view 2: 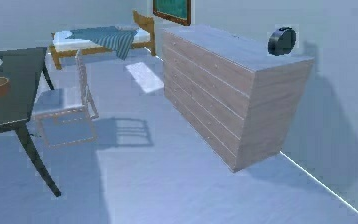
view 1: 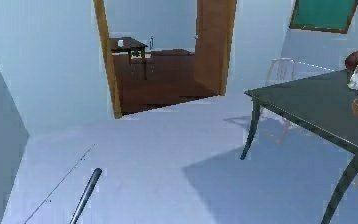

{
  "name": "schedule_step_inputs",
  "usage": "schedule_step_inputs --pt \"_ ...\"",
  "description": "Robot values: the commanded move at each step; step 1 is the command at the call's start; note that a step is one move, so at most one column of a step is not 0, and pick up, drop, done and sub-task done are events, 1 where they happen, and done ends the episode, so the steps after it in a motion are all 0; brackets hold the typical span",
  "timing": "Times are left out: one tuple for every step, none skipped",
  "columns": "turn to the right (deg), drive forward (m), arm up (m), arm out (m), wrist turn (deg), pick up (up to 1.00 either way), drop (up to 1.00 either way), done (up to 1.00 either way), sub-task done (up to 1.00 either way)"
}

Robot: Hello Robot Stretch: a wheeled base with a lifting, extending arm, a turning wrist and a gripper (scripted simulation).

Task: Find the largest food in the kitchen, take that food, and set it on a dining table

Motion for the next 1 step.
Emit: schedule_step_inputs --pt "0.0 1.00 0.00 0.00 0.0 0.00 0.00 0.00 0.00"
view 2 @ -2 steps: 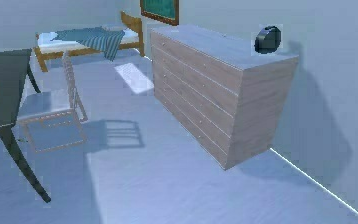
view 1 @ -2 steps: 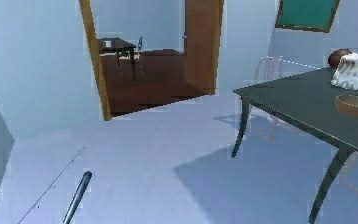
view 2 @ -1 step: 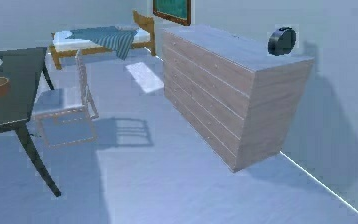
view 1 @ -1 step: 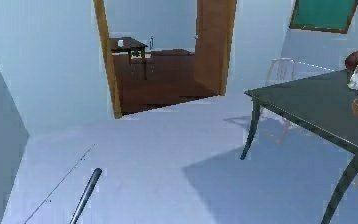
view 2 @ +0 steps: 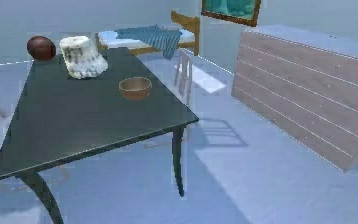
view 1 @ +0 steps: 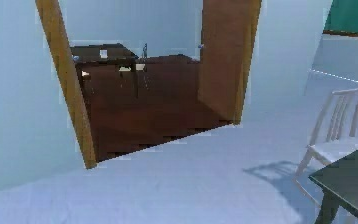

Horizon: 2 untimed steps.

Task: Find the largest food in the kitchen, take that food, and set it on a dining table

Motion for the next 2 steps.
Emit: schedule_step_inputs --pt "0.0 1.00 0.00 0.00 0.0 0.00 0.00 0.00 0.00" --pt "-3.0 0.00 0.00 0.00 0.0 0.00 0.00 0.00 0.00"
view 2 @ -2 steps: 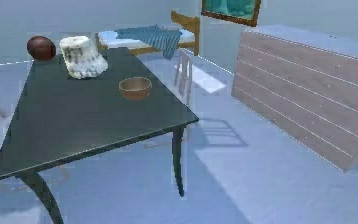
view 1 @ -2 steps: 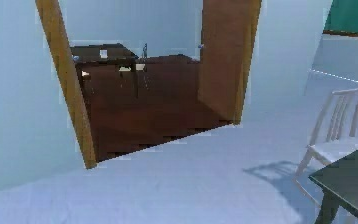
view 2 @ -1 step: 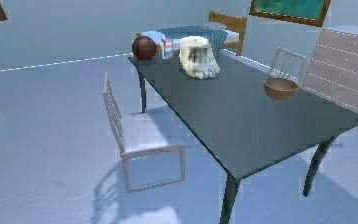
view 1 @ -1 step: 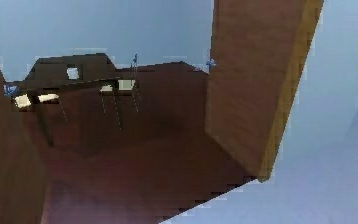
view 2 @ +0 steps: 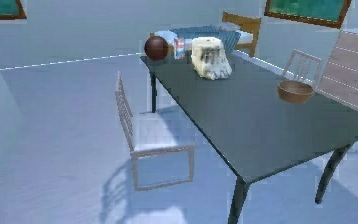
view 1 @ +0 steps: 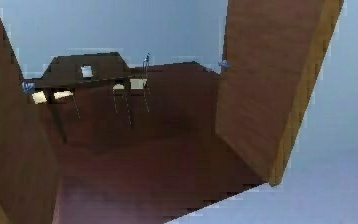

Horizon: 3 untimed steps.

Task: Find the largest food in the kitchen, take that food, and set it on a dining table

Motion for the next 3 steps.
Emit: schedule_step_inputs --pt "0.0 1.00 0.00 0.00 0.0 0.00 0.00 0.00 0.00" --pt "0.0 1.00 0.00 0.00 0.0 0.00 0.00 0.00 0.00" --pt "0.0 0.95 0.00 0.00 0.0 0.00 0.00 0.00 0.00"
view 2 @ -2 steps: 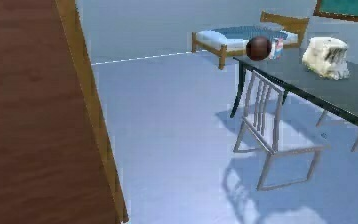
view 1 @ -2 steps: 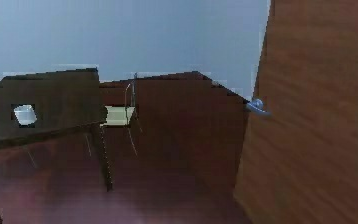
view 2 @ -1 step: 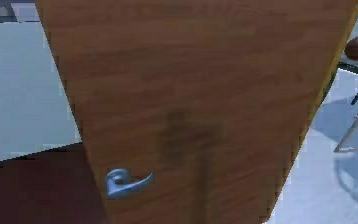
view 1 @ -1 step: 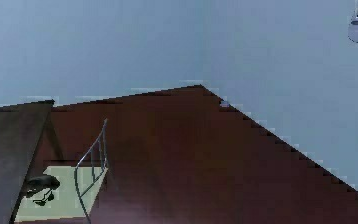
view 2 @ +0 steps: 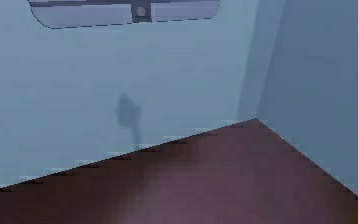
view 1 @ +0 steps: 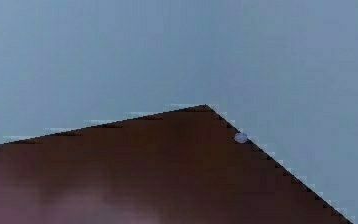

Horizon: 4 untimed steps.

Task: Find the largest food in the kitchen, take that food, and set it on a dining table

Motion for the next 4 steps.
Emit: schedule_step_inputs --pt "-6.0 0.00 0.00 0.00 0.0 0.00 0.00 0.00 0.00" --pt "0.0 0.65 0.00 0.00 0.0 0.00 0.00 0.00 0.00" --pt "-45.0 0.00 0.00 0.00 0.0 0.00 0.00 0.00 0.00" --pt "-3.0 0.00 0.00 0.00 0.0 0.00 0.00 0.00 0.00"
